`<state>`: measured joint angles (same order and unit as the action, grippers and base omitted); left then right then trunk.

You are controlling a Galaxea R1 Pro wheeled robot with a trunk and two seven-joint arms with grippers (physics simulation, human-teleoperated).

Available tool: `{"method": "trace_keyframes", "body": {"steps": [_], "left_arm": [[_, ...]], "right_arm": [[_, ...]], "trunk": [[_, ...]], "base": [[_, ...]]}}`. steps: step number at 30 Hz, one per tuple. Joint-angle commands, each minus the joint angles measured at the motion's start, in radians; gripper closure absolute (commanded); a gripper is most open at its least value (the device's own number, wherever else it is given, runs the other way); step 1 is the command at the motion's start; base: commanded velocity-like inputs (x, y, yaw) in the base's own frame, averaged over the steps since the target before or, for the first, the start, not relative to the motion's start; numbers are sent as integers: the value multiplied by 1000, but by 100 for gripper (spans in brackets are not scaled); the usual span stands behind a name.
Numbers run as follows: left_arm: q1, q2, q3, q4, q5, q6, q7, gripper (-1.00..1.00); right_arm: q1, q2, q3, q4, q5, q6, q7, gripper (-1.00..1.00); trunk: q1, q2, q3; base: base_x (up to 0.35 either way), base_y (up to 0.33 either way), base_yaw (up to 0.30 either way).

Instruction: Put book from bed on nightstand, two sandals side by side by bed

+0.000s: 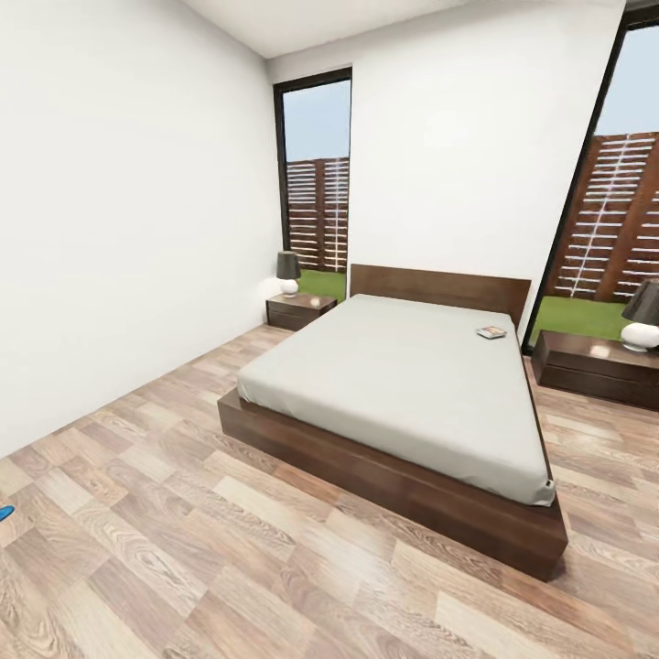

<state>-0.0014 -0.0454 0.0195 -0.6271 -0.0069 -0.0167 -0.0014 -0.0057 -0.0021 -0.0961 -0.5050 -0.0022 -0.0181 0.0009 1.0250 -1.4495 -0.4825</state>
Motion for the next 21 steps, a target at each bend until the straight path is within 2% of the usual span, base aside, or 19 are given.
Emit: {"method": "trace_keyframes", "body": {"steps": [1, 21], "left_arm": [[0, -1, 2, 0, -1, -2, 0, -100], [0, -1, 4, -7, -2, 0, 0, -100]], "right_arm": [[0, 0, -2, 0, 0, -2, 0, -100], [0, -1, -5, 0, -2, -2, 4, -100]], "trunk": [[0, 0, -1], [0, 0, -1]], "base": [[0, 0, -5], [0, 0, 0]]}}
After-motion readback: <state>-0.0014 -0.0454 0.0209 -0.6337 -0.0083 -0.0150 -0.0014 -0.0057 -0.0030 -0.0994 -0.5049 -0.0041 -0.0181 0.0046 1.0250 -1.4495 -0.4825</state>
